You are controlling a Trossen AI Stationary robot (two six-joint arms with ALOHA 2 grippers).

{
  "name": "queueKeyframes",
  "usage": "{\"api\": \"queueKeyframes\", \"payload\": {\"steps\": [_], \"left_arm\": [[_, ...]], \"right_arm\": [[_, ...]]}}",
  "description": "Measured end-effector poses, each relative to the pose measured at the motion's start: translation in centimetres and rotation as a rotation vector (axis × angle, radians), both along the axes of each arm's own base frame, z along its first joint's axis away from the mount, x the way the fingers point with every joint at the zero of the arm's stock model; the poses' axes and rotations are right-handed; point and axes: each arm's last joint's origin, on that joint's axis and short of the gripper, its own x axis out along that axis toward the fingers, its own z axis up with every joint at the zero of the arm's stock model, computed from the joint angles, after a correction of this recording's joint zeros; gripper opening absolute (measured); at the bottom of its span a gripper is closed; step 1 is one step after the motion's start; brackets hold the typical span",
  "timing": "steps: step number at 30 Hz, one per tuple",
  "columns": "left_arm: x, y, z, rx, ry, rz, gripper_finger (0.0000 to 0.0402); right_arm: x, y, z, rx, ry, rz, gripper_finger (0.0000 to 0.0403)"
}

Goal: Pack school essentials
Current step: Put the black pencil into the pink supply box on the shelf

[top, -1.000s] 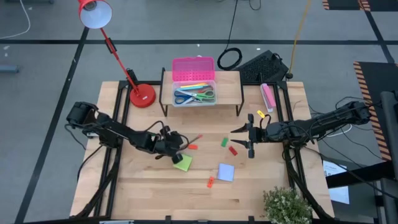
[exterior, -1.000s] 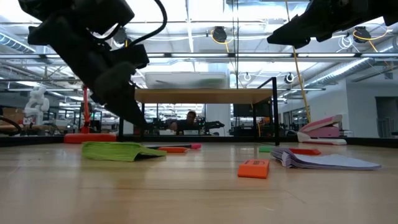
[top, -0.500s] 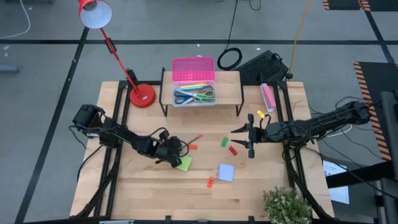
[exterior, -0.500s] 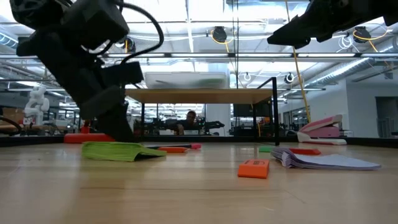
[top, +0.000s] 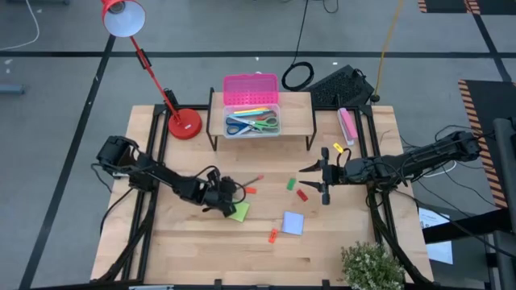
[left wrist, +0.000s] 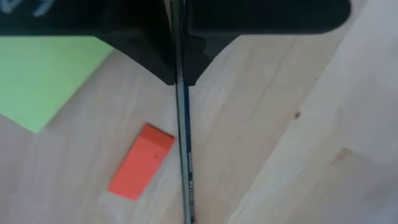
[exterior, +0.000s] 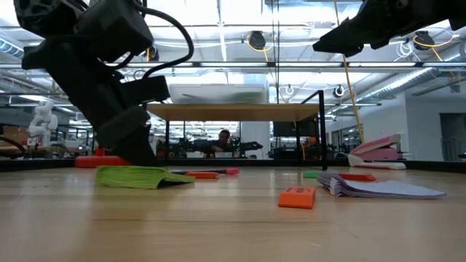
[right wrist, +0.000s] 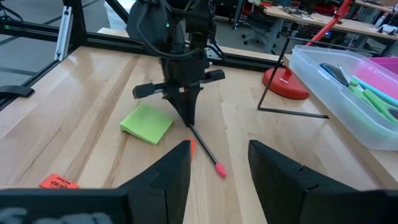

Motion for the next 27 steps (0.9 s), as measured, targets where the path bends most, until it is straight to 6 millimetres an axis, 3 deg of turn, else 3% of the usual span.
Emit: {"api": "queueKeyframes", "payload": {"steps": [11, 27], "left_arm": [[0.2, 0.3, 0.1, 0.018, -0.014, 0.011, 0.0029], [0.0, 0.3, 2.6, -0.002, -0.085, -0.05, 0.003]], "right_arm": [[0.0, 0.0, 0.0, -0.001, 0.0, 0.001, 0.0153], [0.9, 0.2, -0.9, 0.007, 0.035, -0.005, 0.0153]]}}
